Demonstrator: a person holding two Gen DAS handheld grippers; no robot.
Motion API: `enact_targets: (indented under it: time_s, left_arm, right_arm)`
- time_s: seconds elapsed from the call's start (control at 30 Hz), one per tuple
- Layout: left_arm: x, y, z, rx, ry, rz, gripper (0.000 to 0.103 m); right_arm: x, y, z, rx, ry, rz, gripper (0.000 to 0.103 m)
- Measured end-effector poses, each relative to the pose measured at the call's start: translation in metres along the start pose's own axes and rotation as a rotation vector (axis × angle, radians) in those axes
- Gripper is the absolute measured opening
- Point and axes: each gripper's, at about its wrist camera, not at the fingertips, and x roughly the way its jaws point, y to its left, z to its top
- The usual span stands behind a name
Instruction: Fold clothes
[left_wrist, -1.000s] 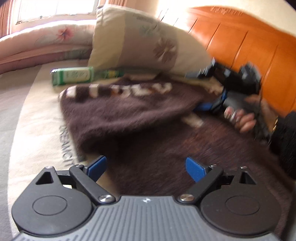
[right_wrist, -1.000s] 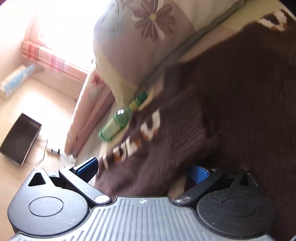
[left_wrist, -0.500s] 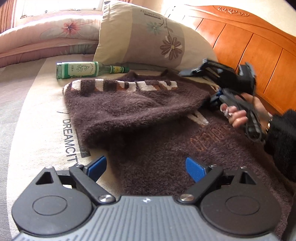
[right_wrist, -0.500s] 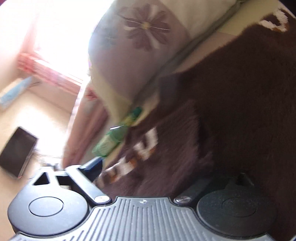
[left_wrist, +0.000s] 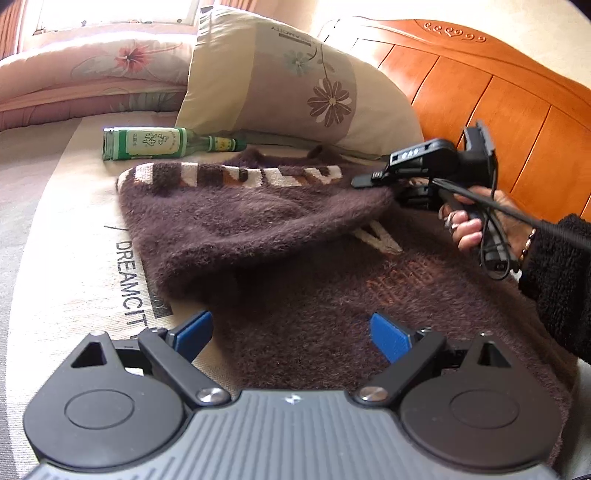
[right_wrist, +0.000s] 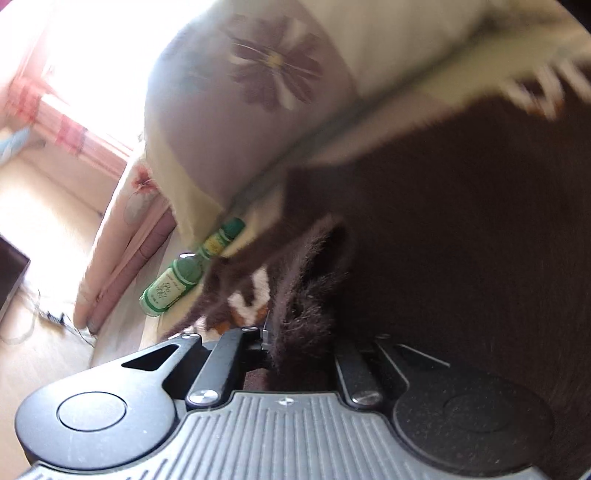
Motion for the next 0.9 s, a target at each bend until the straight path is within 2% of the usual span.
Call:
enact_targets:
  time_s: [0.1, 0.4, 0.5, 0.6, 0.7, 0.87, 0.9]
  left_arm:
    - [0.001, 0.004, -0.001, 0.008, 0.0, -0.003, 0.093]
    - [0.004, 0.008, -0.002, 0.013, 0.013, 0.003, 0.093]
    - [0.005, 0.01, -0.002, 0.01, 0.016, -0.001, 0.093]
    - [0.002, 0.014, 0.0, 0.004, 0.007, -0.001, 0.093]
    - [-0.004, 0.019, 0.002, -0.01, -0.01, 0.003, 0.093]
    - [-0.015, 0.036, 0.004, -0.051, -0.031, 0.028, 0.093]
    - [-0.017, 0.041, 0.005, -0.067, -0.031, 0.046, 0.093]
  right_arm:
    - [-0.007, 0.016, 0.007, -0.079, -0.019, -0.017, 0.009]
    - [-0.024, -0.034, 0.005, -0.07, 0.032, -0.102, 0.01]
    - [-0.031, -0.033, 0.004, -0.048, 0.015, -0.124, 0.018]
    - [-0.044, -0.013, 0.004, -0.157, -0.015, -0.278, 0.037]
    - [-0.057, 0.017, -0.001, -0.344, -0.074, -0.433, 0.053]
    - [-0.057, 0.071, -0.018, -0.533, -0.033, -0.292, 0.059]
    - [-0.05, 0.084, -0.026, -0.569, 0.003, -0.248, 0.062]
